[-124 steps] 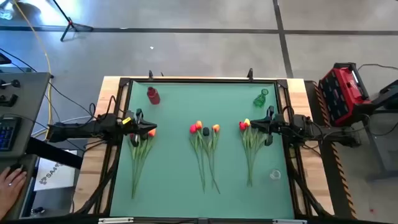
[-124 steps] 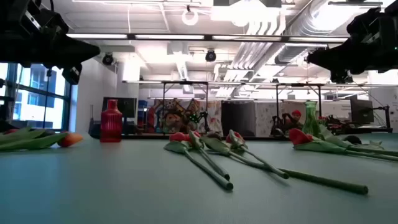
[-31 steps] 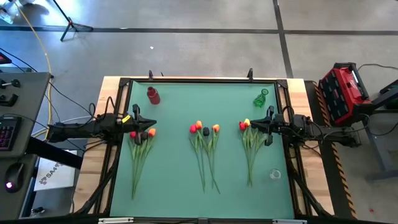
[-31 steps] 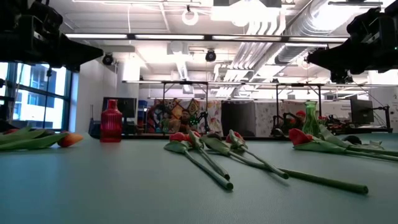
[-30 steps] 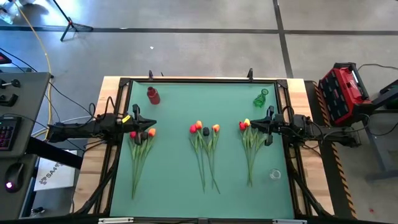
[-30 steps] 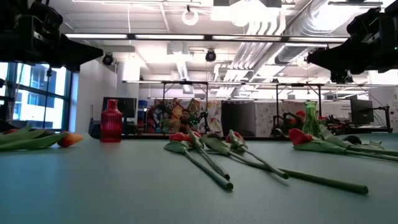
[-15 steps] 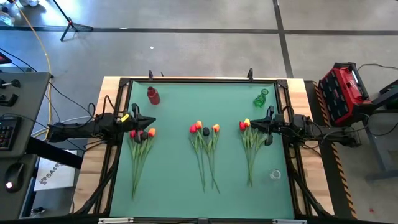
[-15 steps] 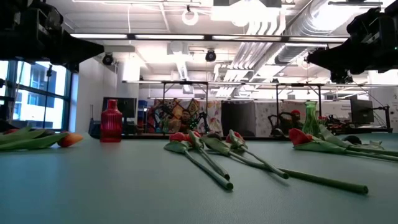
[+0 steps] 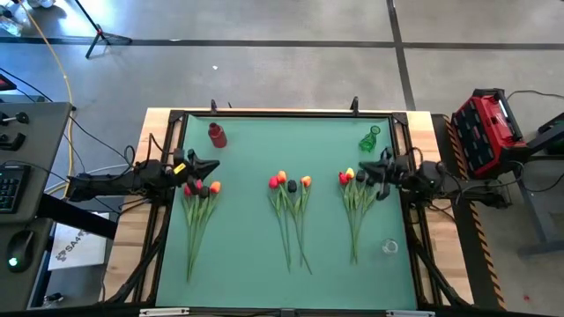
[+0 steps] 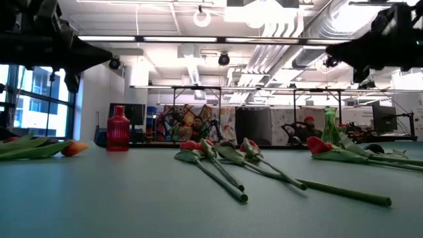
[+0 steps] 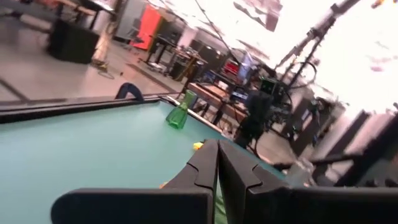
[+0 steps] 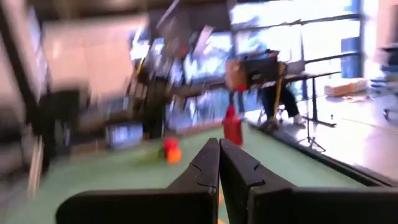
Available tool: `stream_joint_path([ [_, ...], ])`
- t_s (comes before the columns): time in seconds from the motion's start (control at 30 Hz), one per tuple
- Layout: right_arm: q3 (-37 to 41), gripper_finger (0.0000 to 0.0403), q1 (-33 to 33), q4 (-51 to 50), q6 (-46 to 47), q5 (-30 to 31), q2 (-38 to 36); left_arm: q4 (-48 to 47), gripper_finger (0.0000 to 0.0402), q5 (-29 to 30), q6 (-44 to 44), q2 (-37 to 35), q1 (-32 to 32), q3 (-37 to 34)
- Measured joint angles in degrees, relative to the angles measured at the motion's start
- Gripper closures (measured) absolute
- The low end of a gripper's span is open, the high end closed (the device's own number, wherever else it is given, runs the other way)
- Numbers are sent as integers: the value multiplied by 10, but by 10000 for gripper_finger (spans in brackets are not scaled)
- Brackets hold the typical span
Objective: Sort flowers into vase by color
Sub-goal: Put the right black tulip into the transparent flower vase
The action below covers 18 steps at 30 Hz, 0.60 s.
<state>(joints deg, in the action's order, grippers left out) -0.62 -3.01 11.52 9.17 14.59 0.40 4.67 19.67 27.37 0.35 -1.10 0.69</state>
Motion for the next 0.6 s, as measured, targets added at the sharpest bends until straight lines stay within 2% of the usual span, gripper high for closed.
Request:
stream_joint_path([
  [0.23, 0, 403, 0, 116, 39, 263, 0, 14, 402, 23, 64, 0, 0, 0],
  [0.37, 0, 403, 0, 141, 41, 372, 0, 9, 398, 26, 77, 0, 0, 0],
  [0.5, 0, 403, 0, 119, 76, 394, 0, -15, 377, -4, 78, 2, 0, 0],
  [0.6, 0, 403, 0, 75, 160, 394, 0, -17, 354, -22, 76, 18, 0, 1],
])
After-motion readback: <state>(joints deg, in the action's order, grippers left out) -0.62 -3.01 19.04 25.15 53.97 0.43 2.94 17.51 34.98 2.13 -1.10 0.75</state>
